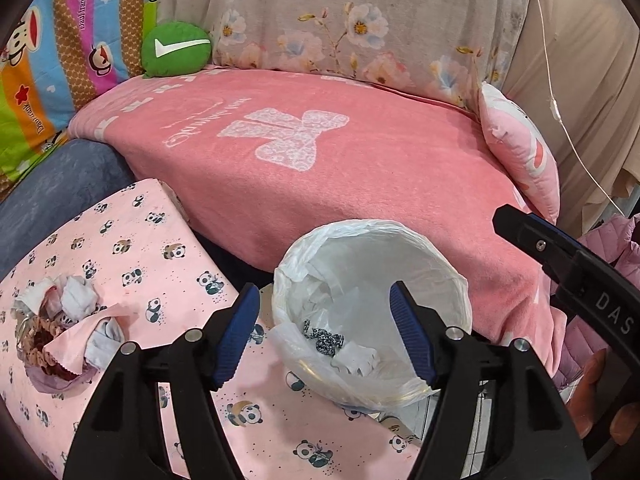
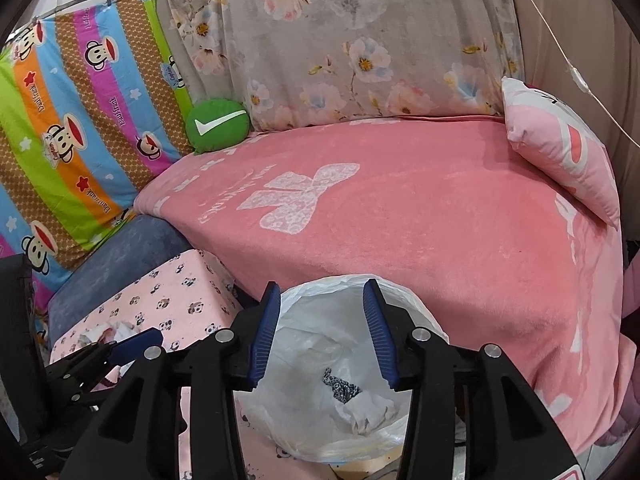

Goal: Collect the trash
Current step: 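Move both open tools back to the cloth pile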

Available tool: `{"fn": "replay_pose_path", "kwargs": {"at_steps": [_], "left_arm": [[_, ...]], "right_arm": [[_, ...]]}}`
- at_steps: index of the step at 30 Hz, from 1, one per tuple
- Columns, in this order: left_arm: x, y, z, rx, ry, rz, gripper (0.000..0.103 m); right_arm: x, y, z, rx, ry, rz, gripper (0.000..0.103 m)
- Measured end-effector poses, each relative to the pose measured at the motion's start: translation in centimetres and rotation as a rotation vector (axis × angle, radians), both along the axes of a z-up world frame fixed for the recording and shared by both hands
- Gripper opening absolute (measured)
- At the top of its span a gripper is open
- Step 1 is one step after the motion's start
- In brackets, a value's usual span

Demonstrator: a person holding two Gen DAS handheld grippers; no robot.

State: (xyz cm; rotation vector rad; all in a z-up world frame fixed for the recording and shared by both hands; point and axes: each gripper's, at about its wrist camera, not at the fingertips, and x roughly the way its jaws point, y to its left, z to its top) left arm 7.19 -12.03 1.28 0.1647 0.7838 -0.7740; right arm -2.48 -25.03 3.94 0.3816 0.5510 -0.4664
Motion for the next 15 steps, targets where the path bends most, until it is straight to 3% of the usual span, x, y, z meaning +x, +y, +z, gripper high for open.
{"fn": "replay_pose_path", "kwargs": {"at_steps": [15], "left_arm": [[0.8,5.0,-0.1,-0.014,0.008,0.107,0.064]], "right_arm": [[1.0,4.6,0.0,-0.002,0.020,0.089,0.048]]}}
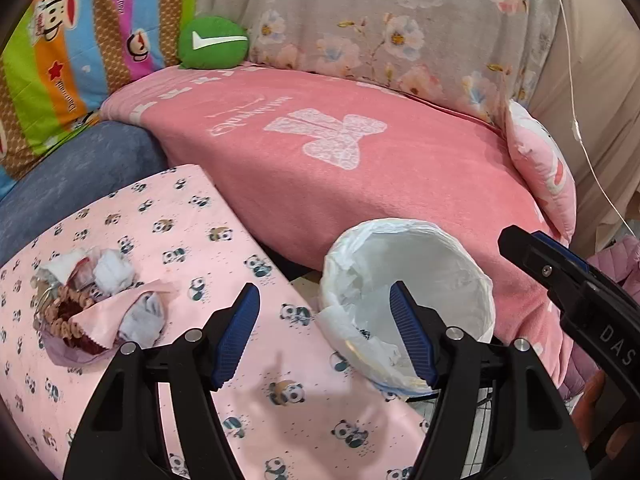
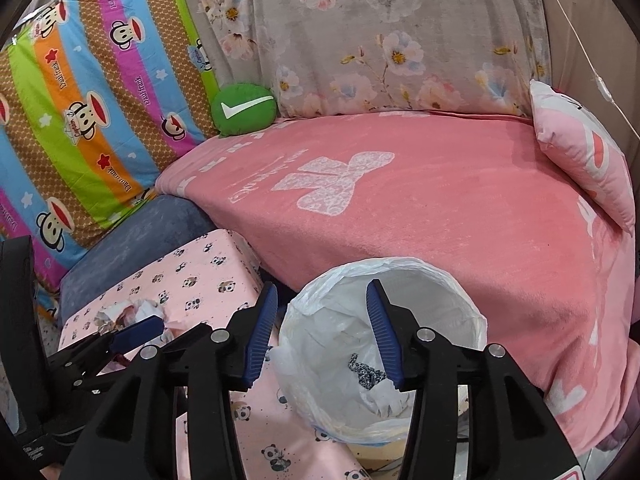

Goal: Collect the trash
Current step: 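Move both open tools back to the cloth pile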

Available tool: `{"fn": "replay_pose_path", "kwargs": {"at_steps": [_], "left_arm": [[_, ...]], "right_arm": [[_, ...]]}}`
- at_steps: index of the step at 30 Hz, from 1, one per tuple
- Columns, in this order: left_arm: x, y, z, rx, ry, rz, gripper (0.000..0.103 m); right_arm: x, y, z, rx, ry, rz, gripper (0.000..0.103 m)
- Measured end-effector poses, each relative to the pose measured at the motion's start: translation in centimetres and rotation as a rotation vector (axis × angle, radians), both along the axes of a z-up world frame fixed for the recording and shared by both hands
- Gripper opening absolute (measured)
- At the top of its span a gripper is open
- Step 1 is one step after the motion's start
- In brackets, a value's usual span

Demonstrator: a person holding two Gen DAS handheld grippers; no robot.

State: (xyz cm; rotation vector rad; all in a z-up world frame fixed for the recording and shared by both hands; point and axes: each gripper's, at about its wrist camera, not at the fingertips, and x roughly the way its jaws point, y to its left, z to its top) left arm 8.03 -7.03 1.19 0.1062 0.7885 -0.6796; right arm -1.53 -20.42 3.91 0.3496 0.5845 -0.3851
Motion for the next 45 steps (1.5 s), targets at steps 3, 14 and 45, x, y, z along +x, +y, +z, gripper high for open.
{"fn": "replay_pose_path", "kwargs": {"at_steps": [3,14,45], "left_arm": [[0.4,1.6,-0.2,-0.003,0.010,0.034,0.065],[2.3,8.2,-1.2,-0.006,0.026,0.178,0.077],[10.1,26.4,-9.7,-0.046,0.267,0.545,0.072]], "right_arm": [[0.5,1.4,0.0,-0.005,0.006,0.026,0.048],[3.4,7.0,-0.4,-0.007,0.034,0.132,0.048],[15.8,20.7,-6.6,0.038,0.192,0.360,0.048]]}}
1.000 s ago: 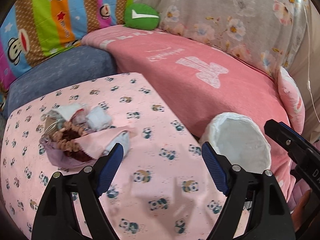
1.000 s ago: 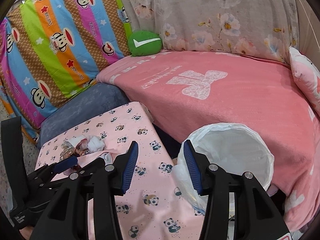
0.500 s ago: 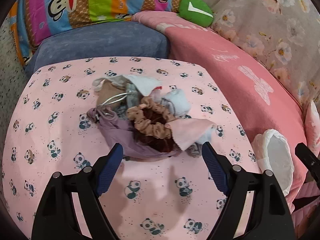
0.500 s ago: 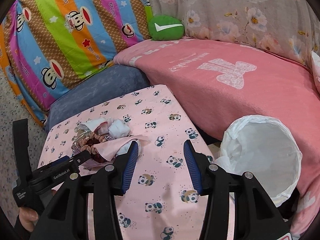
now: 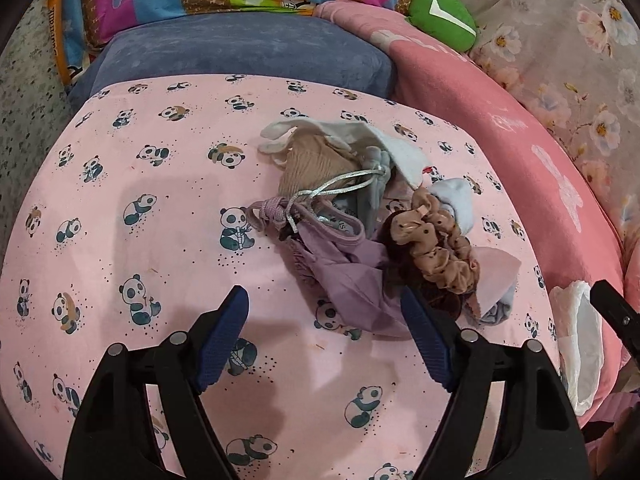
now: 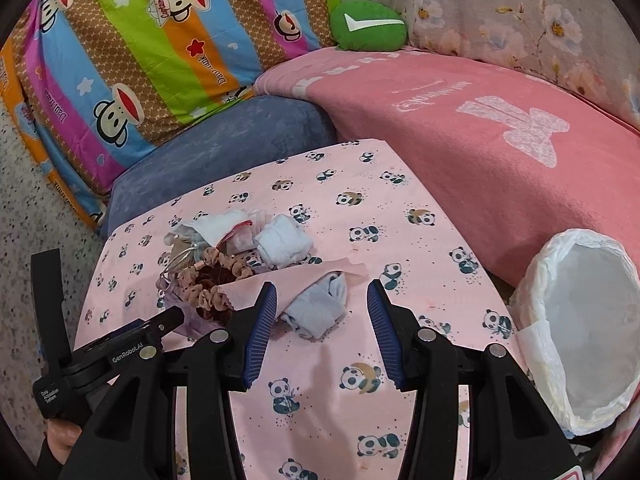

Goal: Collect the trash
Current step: 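Move both open tools back to the cloth pile, then grasp the purple cloth with the left tool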

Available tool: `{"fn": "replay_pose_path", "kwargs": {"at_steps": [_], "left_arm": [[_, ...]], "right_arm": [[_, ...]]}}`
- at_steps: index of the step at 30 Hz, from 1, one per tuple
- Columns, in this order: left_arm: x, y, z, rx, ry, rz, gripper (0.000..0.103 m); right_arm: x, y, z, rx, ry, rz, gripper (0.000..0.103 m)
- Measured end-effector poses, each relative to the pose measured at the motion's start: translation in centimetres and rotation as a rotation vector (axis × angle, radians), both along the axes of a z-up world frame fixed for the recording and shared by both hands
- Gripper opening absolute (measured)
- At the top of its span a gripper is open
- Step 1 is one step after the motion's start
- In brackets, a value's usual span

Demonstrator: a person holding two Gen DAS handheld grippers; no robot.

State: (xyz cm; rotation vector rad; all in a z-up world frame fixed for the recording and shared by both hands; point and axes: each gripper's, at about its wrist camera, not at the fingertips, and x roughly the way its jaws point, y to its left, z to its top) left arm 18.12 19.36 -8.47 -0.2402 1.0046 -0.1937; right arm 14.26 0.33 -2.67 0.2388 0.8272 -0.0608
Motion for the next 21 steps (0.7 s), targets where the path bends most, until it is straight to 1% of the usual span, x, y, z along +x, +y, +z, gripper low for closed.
{"fn": "replay_pose_path", "kwargs": {"at_steps": [5,7,8,10,11,12,13,15,18,21], "left_arm": [[0.8,0.4,-0.8,-0.025,0.022,-0.020,0.064],[1.1,0.4,-1.0,-0.036,0.026,-0.034,0.055],[1.1,0.4,-1.1,-0.039,0.029,-0.043,0.053],[1.2,0.2,-1.2,-0.047,0.034,-0.058,0.044],[1.2,0.1,-1.3,-0.051,0.037,-0.066,0.040],[1.2,0.1,-1.4,-0.055,0.041,-0.073,0.033],[1.2,0.1,-1.4,-0.062,0.045,-0.081,0.027],[1.1,-0.1,-1.4,-0.067,0.046,-0.093,0.020],[0.9,-0.3,-1.1,-0.063,0.039,-0.102,0.012],[0.8,-0.5,-0.5,-0.065,0.033,-0.100,0.009]], "right_arm": [[2.8,1.5,-1.3,-0.004,0.027,0.034,0.048],[3.8,1.9,-1.9,-0.011,0.040,0.042,0.047],[4.2,2.2,-2.3,-0.012,0.048,0.049,0.045],[4.9,2.6,-3.1,-0.017,0.065,0.056,0.043],[5.2,2.7,-3.5,-0.020,0.077,0.061,0.040],[5.5,2.9,-4.0,-0.021,0.092,0.066,0.034],[5.6,3.0,-4.6,-0.019,0.108,0.071,0.031],[5.8,3.2,-5.4,-0.014,0.129,0.083,0.018],[5.6,3.4,-6.1,-0.020,0.140,0.096,0.006],[5.2,3.4,-6.0,-0.008,0.133,0.105,0.002]]}}
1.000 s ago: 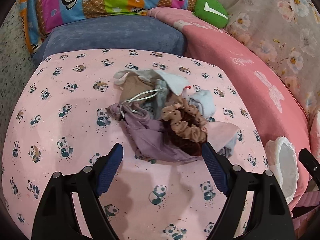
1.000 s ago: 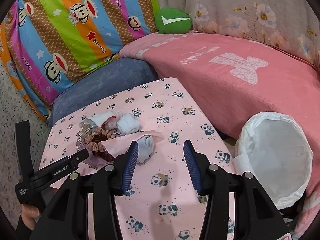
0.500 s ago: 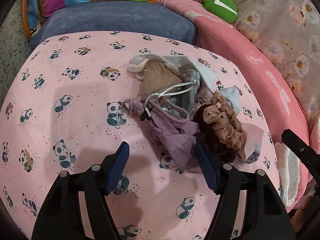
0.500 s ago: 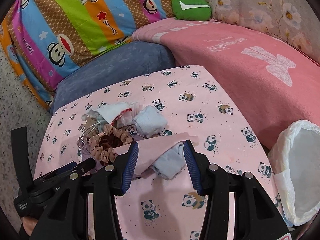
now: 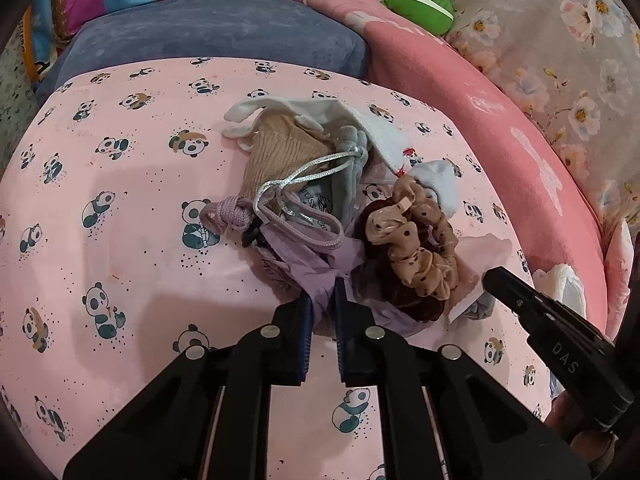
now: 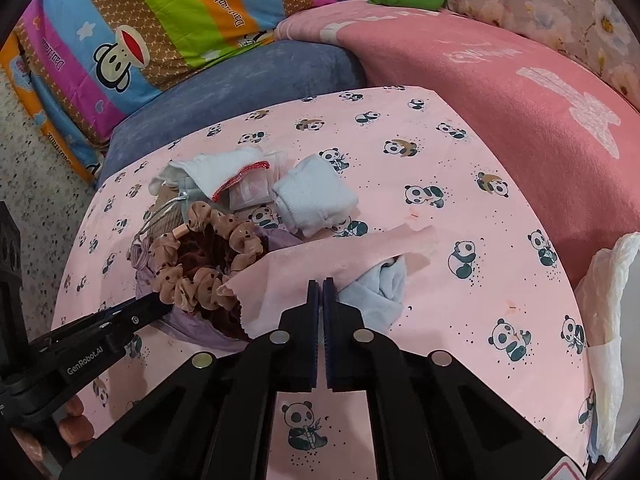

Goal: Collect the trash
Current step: 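Grasp the purple cloth with the left tool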

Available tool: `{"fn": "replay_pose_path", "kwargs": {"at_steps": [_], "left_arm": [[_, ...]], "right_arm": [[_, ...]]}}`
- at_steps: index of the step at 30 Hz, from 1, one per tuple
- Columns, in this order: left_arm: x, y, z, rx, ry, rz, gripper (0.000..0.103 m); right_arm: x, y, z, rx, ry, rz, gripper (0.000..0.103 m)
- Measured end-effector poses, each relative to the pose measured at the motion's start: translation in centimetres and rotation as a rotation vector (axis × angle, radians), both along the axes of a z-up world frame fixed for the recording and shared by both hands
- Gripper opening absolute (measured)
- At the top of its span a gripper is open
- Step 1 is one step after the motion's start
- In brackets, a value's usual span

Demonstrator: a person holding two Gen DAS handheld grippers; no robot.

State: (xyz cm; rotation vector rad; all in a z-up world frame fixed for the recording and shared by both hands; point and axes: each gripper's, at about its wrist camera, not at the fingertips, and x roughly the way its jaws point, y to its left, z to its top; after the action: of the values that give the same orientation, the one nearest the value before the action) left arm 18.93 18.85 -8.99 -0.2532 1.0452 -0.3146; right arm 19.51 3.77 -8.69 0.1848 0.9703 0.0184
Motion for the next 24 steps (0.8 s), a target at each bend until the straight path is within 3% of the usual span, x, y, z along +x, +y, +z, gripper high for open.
{"fn": "replay_pose_path", "kwargs": {"at_steps": [5,13,24], "left_arm": [[-0.4,0.1,1.6,0.000,-0.025,0.009,0.006],[-2.0,-0.3,5.8,-0.003,-0.107,0.000,0.004],[-4.3,-4.3,12.8,-0.003,-0.260,-0.074,0.003]], "right_arm": [[-1.2,0.0,1.7,0.010,-0.049,0.007,0.002],[-3.8,-0.9,7.1,0.041,-0.176,-0.004,0.002],[-8.2,-3.9,13.9,0.057,-0.330,-0.046,0.002]]}}
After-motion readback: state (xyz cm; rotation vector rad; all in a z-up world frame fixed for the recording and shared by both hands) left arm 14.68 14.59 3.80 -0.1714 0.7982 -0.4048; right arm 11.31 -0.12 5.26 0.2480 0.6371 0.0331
